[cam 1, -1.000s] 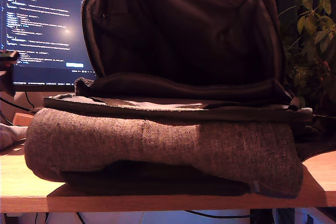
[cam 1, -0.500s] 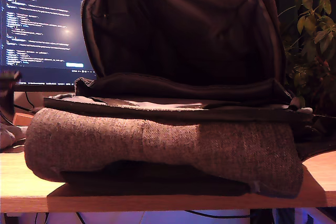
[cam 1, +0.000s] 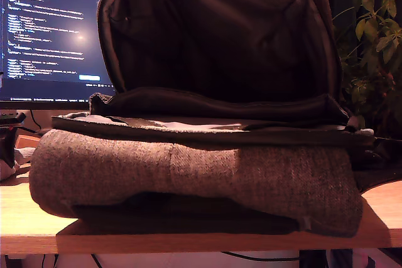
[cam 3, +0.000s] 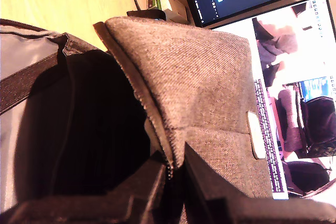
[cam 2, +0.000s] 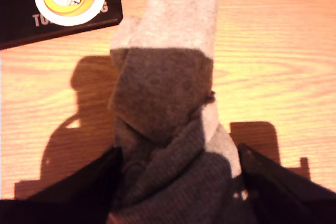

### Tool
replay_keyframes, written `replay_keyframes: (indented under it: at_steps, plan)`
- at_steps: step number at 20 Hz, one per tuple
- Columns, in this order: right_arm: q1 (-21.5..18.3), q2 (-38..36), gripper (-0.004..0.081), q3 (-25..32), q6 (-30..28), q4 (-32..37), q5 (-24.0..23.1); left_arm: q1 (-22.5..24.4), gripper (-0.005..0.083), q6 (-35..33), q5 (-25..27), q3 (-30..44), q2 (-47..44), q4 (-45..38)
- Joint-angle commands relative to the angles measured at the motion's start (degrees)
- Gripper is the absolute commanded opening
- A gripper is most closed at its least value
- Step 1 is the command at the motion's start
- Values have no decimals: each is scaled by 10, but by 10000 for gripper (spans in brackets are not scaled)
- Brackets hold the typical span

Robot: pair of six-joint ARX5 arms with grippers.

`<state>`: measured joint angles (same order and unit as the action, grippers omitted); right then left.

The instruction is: Pack the pair of socks inside the grey Google backpack

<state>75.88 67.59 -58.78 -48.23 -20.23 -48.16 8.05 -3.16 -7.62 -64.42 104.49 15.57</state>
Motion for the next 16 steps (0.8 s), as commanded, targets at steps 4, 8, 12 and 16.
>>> replay_keyframes:
  at_steps: [4, 8, 12, 16]
  plan:
    - [5, -20, -11, -21, 2, 15, 2, 2, 156, -3, -3, -2, 19, 43]
    - [5, -20, -11, -21, 2, 17, 2, 2, -21, -18, -8, -2, 19, 81]
    - [5, -20, -11, -21, 2, 29, 2, -14, -21, -18, -57, -2, -9, 101]
    - [5, -20, -11, -21, -2, 33, 7, -50, -21, -18, -71, -2, -59, 106]
